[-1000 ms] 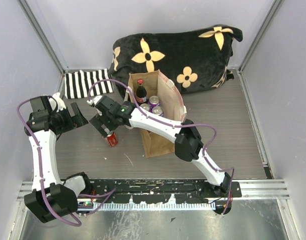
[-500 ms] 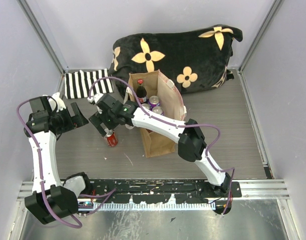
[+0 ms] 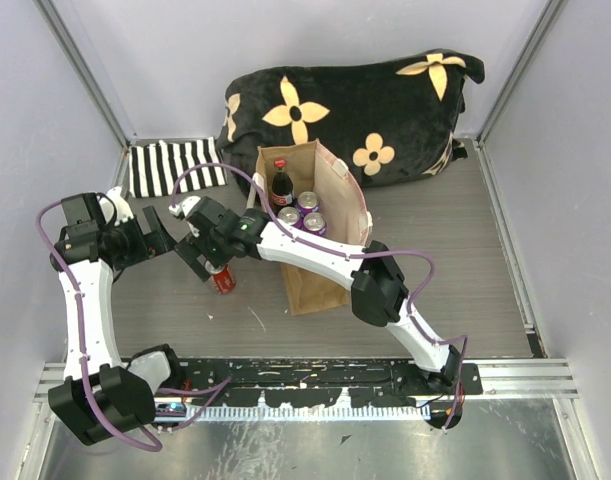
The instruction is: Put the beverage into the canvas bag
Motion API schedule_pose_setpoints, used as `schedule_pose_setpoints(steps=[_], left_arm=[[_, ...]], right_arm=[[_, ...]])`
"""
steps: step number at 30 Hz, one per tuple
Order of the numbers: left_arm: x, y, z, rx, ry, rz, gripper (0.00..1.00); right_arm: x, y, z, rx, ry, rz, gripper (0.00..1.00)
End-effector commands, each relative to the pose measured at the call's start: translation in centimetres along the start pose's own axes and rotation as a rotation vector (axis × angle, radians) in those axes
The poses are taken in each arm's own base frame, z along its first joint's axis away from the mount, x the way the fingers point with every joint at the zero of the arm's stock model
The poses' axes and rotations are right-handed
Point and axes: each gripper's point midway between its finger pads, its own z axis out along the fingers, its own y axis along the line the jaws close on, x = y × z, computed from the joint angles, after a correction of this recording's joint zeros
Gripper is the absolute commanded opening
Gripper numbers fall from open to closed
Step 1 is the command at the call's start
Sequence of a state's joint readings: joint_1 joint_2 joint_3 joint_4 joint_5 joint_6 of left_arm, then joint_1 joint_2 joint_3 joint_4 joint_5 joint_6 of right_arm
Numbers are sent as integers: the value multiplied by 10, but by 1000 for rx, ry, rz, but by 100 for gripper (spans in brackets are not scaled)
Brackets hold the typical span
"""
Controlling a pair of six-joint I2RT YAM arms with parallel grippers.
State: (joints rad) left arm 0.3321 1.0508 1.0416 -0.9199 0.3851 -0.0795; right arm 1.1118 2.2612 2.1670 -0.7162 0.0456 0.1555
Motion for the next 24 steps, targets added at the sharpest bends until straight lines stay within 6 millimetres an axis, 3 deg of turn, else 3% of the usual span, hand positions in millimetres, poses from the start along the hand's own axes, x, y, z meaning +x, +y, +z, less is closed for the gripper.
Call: schedule_pose_setpoints(steps=[1, 8, 11, 17, 20, 24], left_arm=[[0, -1, 5, 22, -2, -2, 98], [1, -2, 6, 27, -1, -4, 98], [1, -2, 6, 29, -2, -3, 98], [0, -2, 7, 32, -3, -7, 98], [1, -2, 8, 32, 2, -11, 98], [0, -3, 7, 33, 2, -19, 98]], right_arm=[[8, -6, 11, 40, 20, -21, 100], [22, -8, 18, 61, 57, -25, 98], [22, -8, 18, 66, 56, -26, 88], [17, -6, 13, 55, 48, -28, 35], [3, -4, 2, 48, 14, -22, 6], [-34, 1, -28, 36, -85, -4, 1]])
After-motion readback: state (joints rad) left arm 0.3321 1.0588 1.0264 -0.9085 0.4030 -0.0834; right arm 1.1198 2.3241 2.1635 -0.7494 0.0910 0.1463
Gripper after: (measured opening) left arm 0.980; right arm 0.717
